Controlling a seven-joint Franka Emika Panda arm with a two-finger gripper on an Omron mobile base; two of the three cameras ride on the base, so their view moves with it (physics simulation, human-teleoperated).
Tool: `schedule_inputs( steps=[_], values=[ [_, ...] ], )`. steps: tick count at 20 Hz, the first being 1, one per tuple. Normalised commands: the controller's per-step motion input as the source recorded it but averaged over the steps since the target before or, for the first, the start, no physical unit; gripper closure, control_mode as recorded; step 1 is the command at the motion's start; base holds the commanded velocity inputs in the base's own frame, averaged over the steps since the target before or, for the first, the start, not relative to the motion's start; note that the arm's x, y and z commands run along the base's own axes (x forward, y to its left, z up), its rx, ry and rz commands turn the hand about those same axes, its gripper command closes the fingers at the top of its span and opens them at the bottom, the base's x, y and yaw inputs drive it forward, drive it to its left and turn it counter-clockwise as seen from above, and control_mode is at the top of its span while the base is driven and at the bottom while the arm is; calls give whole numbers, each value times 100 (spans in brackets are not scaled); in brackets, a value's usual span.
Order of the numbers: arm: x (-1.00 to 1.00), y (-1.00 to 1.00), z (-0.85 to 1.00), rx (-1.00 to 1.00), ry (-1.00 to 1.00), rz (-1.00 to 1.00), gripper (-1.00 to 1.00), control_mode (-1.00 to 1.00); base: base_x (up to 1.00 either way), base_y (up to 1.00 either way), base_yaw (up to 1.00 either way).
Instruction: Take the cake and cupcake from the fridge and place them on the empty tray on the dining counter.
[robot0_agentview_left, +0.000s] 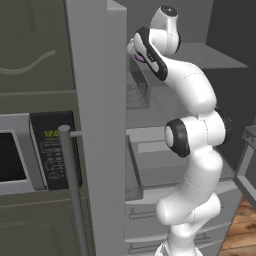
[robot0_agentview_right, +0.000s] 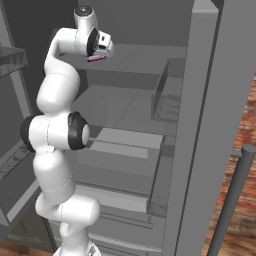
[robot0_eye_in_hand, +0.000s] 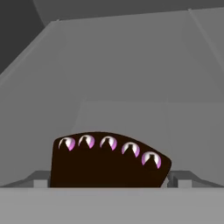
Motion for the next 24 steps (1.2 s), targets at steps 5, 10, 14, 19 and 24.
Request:
schedule_inputs(
  steps=[5, 10, 14, 19, 24],
  values=[
    [0, 4, -38, 0, 2, 0, 100, -100, 0, 0, 0],
    [-1, 0, -38, 1, -2, 0, 100, -100, 0, 0, 0],
    [-12, 0, -19, 6, -32, 0, 100, -100, 0, 0, 0],
    [-25, -2, 0, 0, -30, -2, 100, -100, 0, 0, 0],
    [-85, -30, 30, 7, -2, -12, 100, -100, 0, 0, 0]
  ],
)
